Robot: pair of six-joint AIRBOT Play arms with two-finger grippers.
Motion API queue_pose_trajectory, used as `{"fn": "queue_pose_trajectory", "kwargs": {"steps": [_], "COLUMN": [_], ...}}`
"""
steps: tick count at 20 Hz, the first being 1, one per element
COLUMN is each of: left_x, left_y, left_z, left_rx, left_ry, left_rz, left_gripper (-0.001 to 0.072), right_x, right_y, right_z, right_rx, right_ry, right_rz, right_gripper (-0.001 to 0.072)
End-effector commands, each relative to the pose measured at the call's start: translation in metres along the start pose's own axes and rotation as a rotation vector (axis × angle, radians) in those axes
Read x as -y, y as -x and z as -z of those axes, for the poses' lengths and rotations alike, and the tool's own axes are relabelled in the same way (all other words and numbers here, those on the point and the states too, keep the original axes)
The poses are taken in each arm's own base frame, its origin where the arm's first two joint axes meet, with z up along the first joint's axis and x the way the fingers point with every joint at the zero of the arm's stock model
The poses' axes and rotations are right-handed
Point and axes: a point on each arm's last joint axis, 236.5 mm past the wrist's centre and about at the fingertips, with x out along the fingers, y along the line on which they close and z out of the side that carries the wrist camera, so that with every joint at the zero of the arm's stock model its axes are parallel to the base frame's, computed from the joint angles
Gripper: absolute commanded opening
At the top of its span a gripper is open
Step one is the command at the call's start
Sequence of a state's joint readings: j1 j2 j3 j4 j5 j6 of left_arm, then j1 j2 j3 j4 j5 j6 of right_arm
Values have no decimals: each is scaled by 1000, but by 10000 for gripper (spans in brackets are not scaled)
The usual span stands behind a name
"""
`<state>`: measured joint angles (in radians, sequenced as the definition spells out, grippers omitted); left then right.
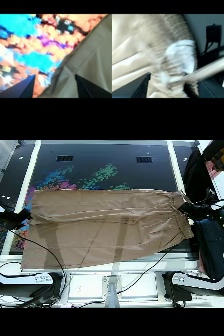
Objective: Fold the clothes and pants, and hang the long-sleeved shirts on hangers.
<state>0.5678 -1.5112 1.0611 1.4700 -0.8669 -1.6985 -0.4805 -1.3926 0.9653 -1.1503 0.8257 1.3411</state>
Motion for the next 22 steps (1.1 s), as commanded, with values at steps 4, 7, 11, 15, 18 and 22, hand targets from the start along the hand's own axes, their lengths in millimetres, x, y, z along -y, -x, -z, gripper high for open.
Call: {"fn": "queue_pose_trajectory", "kwargs": {"steps": [4,7,11,15,18,22], "left_x": [-3,-21,-42,-47,-48,-42], "left_y": [42,99,169,196,196,192], "left_z": [4,-21,-34,-19,-13,-18], "left_rx": [-36,70,226,278,286,312], "left_ry": [-155,-243,-349,-402,-404,-402], "left_rz": [-10,-114,-233,-245,-245,-224], "left_gripper": [584,584,561,485,484,484], "right_x": [-6,4,41,57,50,56], "right_y": [50,103,186,187,145,101], "right_z": [-14,-35,-37,41,103,143], "right_rx": [-75,-50,123,112,32,7], "right_ry": [104,104,-2,-98,-177,-368], "right_rz": [30,59,143,174,124,108], "right_gripper": [604,536,536,537,537,542]}}
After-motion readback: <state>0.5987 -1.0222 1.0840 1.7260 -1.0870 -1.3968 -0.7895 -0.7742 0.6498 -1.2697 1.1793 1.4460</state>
